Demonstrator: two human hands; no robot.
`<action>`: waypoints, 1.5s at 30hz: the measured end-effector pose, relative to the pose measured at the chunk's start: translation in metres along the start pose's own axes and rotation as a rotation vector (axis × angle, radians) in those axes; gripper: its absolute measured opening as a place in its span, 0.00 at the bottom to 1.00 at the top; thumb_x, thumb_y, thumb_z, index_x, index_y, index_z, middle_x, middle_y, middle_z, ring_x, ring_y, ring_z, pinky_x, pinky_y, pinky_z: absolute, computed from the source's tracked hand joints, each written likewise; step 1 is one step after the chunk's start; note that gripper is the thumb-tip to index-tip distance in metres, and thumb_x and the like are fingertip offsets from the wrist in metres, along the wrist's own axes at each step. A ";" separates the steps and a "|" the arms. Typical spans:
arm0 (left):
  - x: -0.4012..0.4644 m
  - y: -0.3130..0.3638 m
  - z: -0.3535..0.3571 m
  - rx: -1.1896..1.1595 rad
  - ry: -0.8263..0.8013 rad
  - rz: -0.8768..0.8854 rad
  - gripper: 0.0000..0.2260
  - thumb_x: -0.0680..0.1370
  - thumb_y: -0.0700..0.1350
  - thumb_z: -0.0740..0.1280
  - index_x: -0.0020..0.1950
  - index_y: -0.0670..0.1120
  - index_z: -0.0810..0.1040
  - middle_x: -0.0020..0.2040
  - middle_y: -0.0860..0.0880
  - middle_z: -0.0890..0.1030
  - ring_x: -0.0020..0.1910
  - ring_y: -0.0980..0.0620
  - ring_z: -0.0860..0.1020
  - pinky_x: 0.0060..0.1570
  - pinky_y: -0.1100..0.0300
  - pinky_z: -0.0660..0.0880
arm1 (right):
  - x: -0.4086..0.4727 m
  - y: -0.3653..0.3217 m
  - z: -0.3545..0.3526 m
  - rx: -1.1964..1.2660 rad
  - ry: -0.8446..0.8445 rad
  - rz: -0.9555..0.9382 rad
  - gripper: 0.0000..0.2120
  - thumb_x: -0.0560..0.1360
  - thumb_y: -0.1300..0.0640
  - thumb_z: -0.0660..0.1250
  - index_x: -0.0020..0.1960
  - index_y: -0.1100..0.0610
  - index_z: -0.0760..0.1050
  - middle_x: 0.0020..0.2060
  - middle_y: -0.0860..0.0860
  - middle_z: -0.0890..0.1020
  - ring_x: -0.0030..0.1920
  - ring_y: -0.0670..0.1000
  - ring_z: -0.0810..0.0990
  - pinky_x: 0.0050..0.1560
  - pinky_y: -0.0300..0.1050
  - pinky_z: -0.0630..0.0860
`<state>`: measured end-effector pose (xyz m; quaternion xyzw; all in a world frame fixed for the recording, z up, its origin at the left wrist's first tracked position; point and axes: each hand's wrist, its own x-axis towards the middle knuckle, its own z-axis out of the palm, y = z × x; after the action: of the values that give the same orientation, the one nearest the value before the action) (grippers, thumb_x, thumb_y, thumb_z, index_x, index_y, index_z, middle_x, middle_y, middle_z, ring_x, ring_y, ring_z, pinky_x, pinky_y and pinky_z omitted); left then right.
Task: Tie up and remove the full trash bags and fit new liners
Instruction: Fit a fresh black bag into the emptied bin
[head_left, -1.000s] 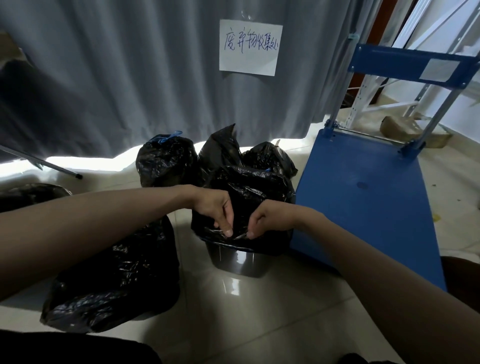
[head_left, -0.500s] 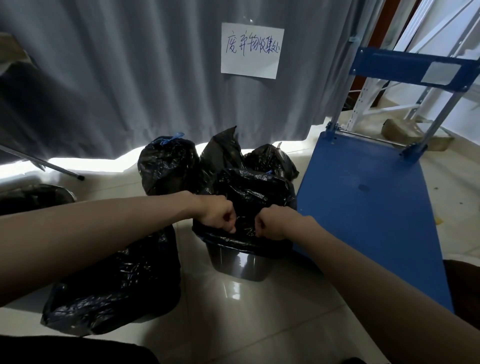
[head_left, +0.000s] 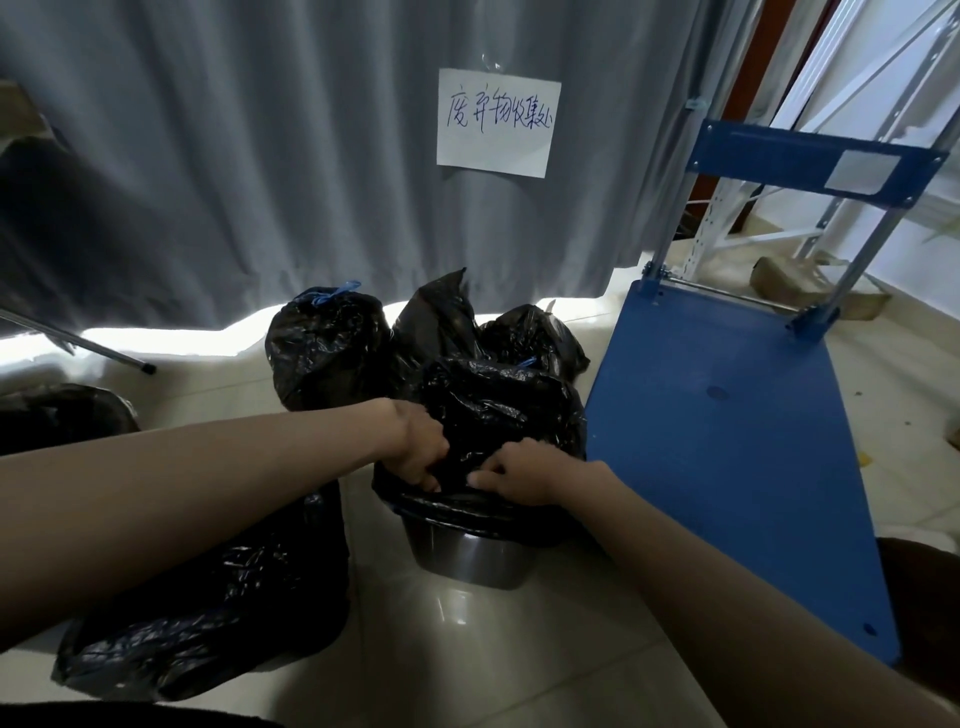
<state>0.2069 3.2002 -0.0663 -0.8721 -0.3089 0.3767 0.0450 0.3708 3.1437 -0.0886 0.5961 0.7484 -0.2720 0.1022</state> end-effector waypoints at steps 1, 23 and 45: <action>0.003 0.002 0.000 0.001 -0.029 -0.010 0.23 0.79 0.60 0.58 0.63 0.44 0.77 0.60 0.44 0.80 0.59 0.43 0.77 0.62 0.50 0.73 | 0.001 -0.006 0.001 0.123 -0.045 -0.009 0.25 0.80 0.36 0.55 0.64 0.50 0.78 0.63 0.55 0.78 0.66 0.57 0.72 0.71 0.52 0.63; 0.020 0.020 -0.010 0.286 -0.184 -0.081 0.18 0.83 0.45 0.56 0.73 0.47 0.67 0.74 0.46 0.66 0.73 0.45 0.64 0.71 0.52 0.60 | 0.048 0.001 0.022 -0.306 -0.276 0.268 0.27 0.83 0.49 0.54 0.79 0.56 0.54 0.77 0.57 0.59 0.76 0.60 0.59 0.74 0.56 0.58; 0.064 -0.007 0.017 0.443 -0.110 -0.076 0.19 0.84 0.47 0.53 0.75 0.52 0.65 0.78 0.49 0.60 0.77 0.45 0.56 0.74 0.47 0.55 | 0.018 0.030 -0.005 -0.679 -0.075 0.202 0.30 0.81 0.39 0.54 0.77 0.54 0.61 0.74 0.57 0.67 0.78 0.63 0.52 0.74 0.64 0.33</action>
<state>0.2253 3.2395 -0.1164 -0.8070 -0.2531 0.4802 0.2325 0.3953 3.1659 -0.1014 0.5887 0.7291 -0.0179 0.3485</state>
